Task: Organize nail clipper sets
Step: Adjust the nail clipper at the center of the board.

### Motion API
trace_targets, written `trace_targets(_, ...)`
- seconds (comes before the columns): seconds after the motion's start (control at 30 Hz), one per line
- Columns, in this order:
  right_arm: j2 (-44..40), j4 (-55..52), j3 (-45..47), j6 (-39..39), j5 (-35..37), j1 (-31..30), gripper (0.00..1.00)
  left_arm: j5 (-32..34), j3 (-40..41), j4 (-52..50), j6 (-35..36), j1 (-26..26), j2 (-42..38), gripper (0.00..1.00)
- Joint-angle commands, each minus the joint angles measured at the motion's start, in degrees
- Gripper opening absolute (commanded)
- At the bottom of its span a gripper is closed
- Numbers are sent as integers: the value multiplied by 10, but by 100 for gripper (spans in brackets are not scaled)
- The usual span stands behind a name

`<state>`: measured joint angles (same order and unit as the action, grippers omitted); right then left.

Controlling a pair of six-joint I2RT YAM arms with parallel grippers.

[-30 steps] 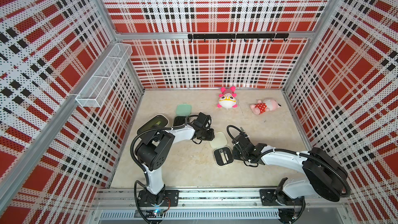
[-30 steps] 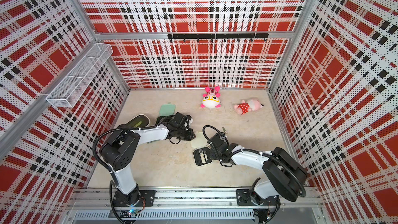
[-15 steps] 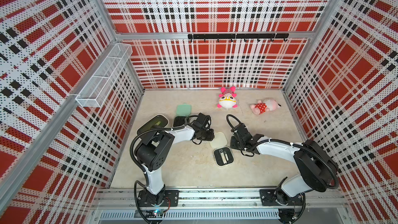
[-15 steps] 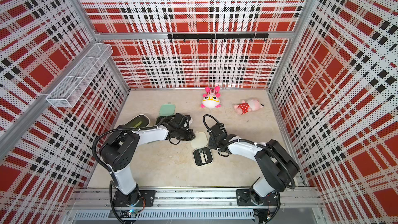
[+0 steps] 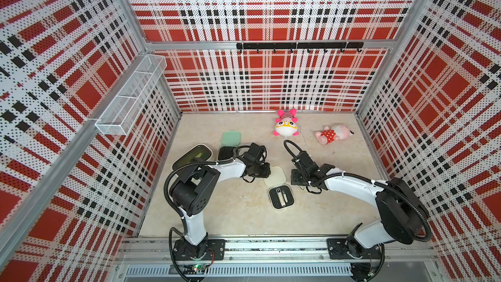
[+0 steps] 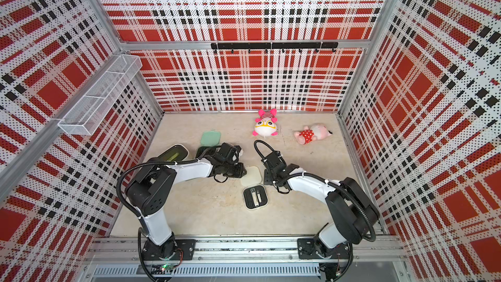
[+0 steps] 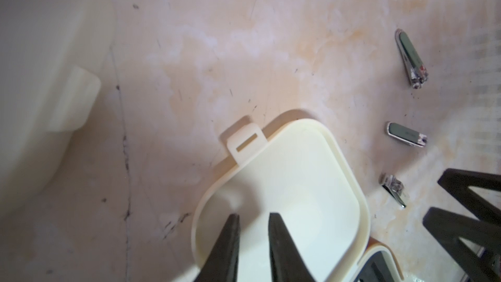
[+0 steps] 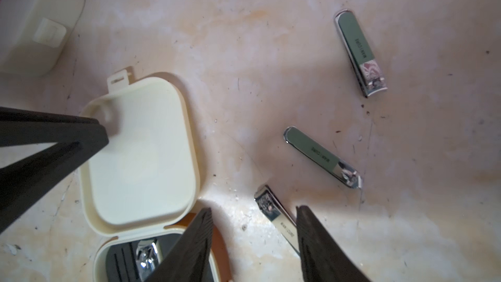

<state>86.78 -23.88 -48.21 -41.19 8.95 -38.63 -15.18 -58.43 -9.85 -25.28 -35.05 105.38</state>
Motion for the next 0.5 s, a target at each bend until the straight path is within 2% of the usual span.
trace_targets(0.0,17,-23,-14,33,6,3,54,2,11,1,1,-5,-7,25)
trace_targets(0.47,72,-22,-31,52,-10,5,44,0,12,2,1,-3,-6,25)
